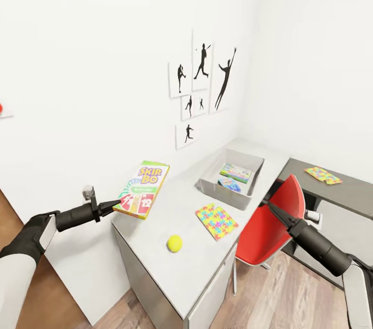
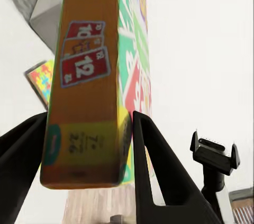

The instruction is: Put all the toys in the child's room - the three board games (two on the bed and one on the table), the two jigsaw puzzles on the table, and the tennis ball on the table - inside the toy box on the table in the child's room.

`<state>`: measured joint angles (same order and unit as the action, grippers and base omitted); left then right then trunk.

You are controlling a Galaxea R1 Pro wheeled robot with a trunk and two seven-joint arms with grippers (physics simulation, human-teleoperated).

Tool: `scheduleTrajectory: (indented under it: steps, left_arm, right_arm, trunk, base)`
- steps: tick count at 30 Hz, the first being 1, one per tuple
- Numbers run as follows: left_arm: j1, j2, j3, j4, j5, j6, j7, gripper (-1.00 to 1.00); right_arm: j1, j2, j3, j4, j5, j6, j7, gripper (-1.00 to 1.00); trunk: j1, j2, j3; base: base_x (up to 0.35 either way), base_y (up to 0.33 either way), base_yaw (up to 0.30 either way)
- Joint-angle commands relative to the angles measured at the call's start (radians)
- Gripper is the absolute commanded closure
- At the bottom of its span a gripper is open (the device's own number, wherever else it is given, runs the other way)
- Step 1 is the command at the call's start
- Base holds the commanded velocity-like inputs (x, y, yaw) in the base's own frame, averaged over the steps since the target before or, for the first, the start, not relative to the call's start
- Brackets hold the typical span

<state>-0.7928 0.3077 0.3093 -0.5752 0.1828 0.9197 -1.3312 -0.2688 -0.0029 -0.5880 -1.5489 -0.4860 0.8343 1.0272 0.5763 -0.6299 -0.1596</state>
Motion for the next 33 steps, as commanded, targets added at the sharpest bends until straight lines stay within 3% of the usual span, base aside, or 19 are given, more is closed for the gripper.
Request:
scheduleTrajectory:
  steps: [1,4,9,12,33]
  left_arm:
    - [0.0,0.002,0.001,-0.001,0.001,0.008,-0.015,1.0]
    - [0.0,0.003,-0.005,-0.002,0.0,0.008,-0.032,1.0]
    - [0.0,0.004,-0.078,-0.004,0.001,0.008,-0.039,1.0]
    - [0.0,0.004,-0.097,-0.004,0.001,0.008,-0.042,1.0]
    - [0.0,0.004,-0.105,-0.005,0.001,0.008,-0.045,1.0]
  right_arm:
    - [-0.001,0.001,0.0,0.001,-0.002,0.005,0.002,-1.0]
    - [-0.001,0.001,-0.001,0.001,-0.001,0.005,0.002,-1.0]
    - [-0.001,0.001,-0.001,0.002,-0.002,0.005,0.002,-1.0]
    - [-0.001,0.0,-0.001,0.005,-0.001,0.005,0.001,-1.0]
    - [-0.001,0.0,-0.001,0.01,0.002,0.005,0.001,-1.0]
  trunk:
    - [-0.004,0.006,0.002]
    - [-0.015,0.027,0.013]
    - [-0.034,0.062,0.032]
    - [-0.046,0.083,0.043]
    - [-0.126,0.23,0.122]
  base:
    - [0.0,0.0,-0.256]
    - [0.0,0.0,-0.257]
    - [0.0,0.0,-0.258]
    - [0.0,0.0,-0.258]
    - [0.0,0.0,-0.258]
